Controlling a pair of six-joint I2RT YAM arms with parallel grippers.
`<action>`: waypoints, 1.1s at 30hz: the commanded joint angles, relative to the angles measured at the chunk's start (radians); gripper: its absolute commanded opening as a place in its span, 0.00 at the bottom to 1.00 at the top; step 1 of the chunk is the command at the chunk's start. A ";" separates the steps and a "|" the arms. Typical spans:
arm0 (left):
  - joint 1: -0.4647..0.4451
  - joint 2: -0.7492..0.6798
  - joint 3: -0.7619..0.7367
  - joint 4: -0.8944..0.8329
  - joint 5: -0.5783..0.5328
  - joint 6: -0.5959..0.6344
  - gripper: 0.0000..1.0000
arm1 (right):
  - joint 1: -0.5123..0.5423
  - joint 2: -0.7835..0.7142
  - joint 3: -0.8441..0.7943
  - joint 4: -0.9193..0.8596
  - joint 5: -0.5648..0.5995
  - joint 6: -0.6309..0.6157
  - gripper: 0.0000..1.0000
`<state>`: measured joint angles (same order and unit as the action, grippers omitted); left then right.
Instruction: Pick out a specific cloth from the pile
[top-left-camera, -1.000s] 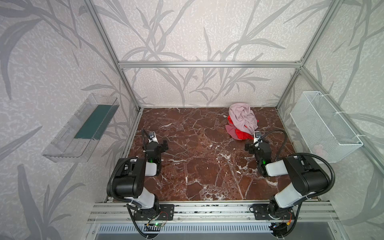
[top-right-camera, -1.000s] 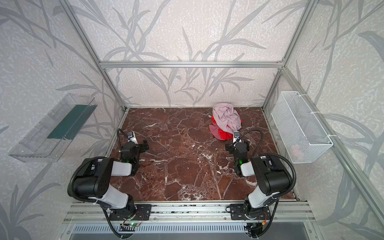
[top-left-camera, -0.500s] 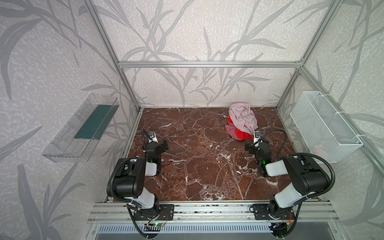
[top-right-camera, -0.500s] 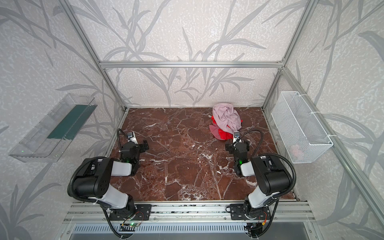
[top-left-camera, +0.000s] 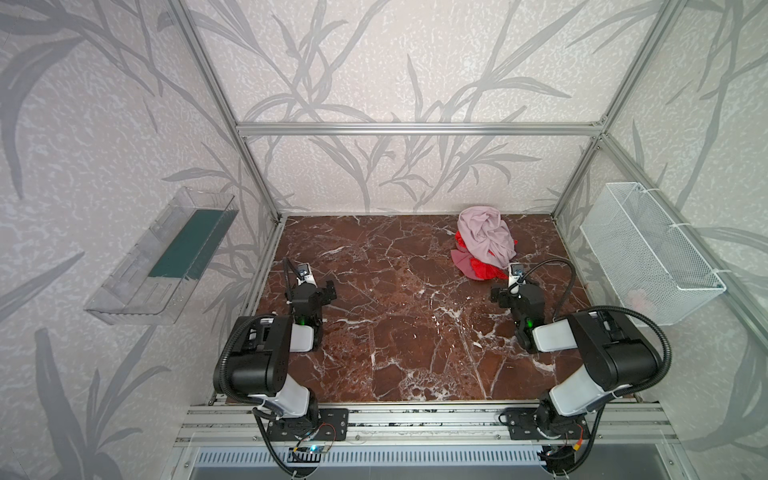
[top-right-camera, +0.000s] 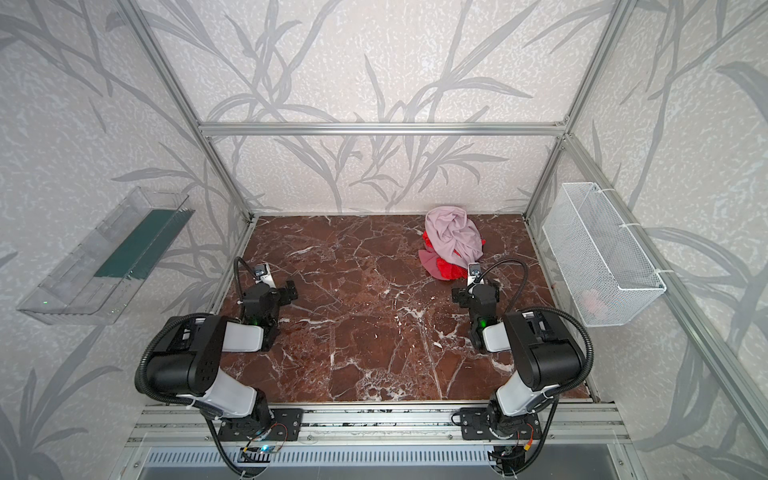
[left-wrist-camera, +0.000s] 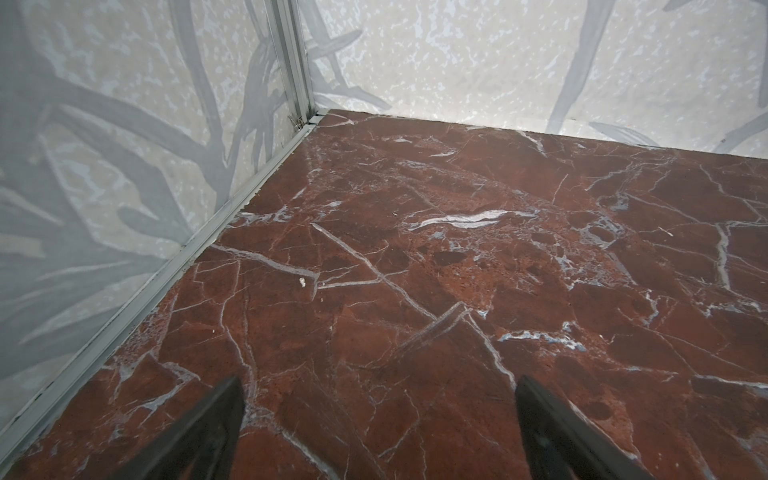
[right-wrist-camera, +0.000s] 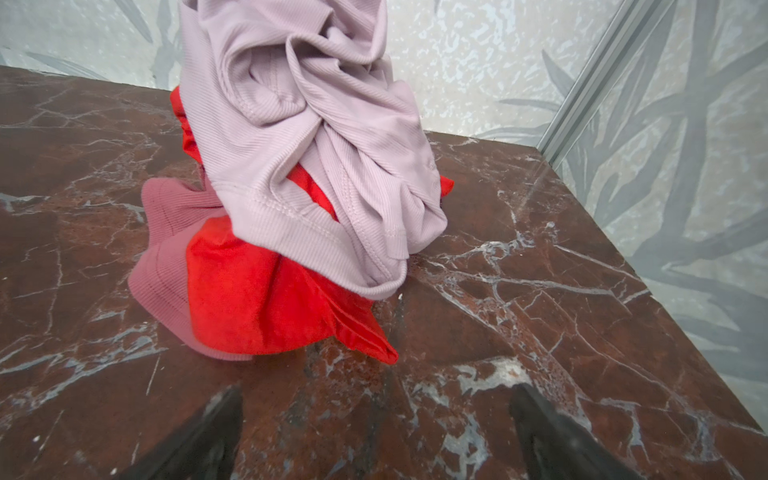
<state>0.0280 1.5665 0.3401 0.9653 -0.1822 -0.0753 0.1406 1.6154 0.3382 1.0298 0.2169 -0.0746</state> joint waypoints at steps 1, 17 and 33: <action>-0.002 -0.006 0.010 0.032 0.006 0.023 0.95 | -0.012 -0.023 0.024 -0.016 -0.040 0.016 0.99; -0.086 -0.550 0.253 -0.924 -0.006 -0.226 0.62 | 0.275 -0.196 0.582 -1.059 0.085 0.058 0.71; -0.126 -0.481 0.336 -1.028 0.073 -0.295 0.61 | 0.302 0.214 0.952 -1.393 -0.032 0.109 0.50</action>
<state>-0.0921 1.0801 0.6395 -0.0387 -0.1253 -0.3534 0.4404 1.7969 1.2335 -0.2829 0.1902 0.0246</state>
